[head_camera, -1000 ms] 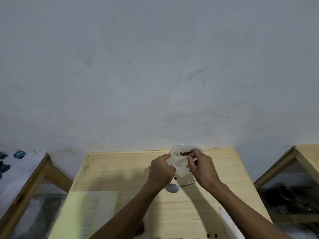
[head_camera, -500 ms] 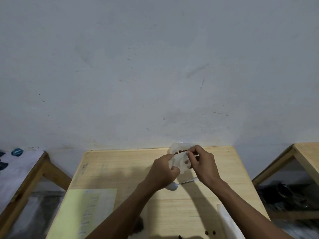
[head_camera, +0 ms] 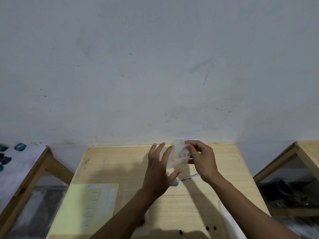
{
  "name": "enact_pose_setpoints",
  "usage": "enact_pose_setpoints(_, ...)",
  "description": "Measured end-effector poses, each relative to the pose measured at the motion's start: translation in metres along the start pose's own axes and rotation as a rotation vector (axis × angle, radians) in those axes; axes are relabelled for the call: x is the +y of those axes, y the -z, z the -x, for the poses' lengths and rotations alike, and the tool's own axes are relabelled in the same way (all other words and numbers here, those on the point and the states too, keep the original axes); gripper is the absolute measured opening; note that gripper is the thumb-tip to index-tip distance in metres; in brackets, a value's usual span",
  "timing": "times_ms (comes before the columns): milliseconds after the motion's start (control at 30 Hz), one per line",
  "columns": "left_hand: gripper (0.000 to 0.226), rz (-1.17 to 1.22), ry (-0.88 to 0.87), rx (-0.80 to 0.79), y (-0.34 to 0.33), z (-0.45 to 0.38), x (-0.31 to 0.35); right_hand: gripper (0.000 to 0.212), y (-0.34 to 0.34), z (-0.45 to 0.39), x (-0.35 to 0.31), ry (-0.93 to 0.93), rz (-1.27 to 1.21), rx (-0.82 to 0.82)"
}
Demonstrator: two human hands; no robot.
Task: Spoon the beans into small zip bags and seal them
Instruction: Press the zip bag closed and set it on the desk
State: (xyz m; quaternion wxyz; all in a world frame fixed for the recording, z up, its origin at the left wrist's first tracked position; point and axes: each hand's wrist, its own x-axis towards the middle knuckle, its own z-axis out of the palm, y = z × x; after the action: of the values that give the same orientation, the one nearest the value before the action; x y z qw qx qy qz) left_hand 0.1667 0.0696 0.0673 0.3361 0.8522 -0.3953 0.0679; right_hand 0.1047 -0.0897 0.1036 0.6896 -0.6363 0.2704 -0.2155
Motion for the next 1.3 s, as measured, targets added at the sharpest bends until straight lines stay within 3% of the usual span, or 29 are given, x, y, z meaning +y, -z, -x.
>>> enact_pose_setpoints(400, 0.063, -0.034, -0.055, 0.053, -0.001, 0.004, -0.023, 0.015, 0.002, 0.0, 0.005, -0.063, 0.008, -0.06)
enact_pose_setpoints(567, 0.058, -0.035, 0.039, -0.016, 0.014, 0.002, -0.033, 0.02, 0.014, -0.007, 0.018, -0.075, 0.081, -0.139)
enact_pose_setpoints(667, 0.057, -0.032, 0.099, -0.035, 0.023, 0.004, -0.042, 0.017, 0.032, -0.019, 0.054, -0.026, 0.489, -0.199)
enact_pose_setpoints(767, 0.057, -0.03, 0.148, -0.042, 0.03, 0.008, -0.047, 0.031, 0.044, -0.023, 0.091, -0.05, 0.944, -0.418)
enact_pose_setpoints(900, 0.061, -0.039, 0.229, -0.059, 0.034, 0.017, -0.055, 0.041, 0.043, -0.016, 0.116, 0.038, 1.277, -0.477)
enact_pose_setpoints(1067, 0.063, -0.031, 0.307, -0.092, 0.037, 0.027, -0.062, 0.022, 0.041, -0.009, 0.123, 0.201, 1.401, -0.396)
enact_pose_setpoints(1200, 0.063, -0.019, 0.348, -0.115, 0.038, 0.032, -0.064, 0.017, 0.038, -0.005, 0.123, 0.151, 1.478, -0.431)
enact_pose_setpoints(1300, 0.063, -0.011, 0.365, -0.127, 0.038, 0.03, -0.065, 0.01, 0.037, -0.005, 0.107, 0.051, 1.436, -0.57)
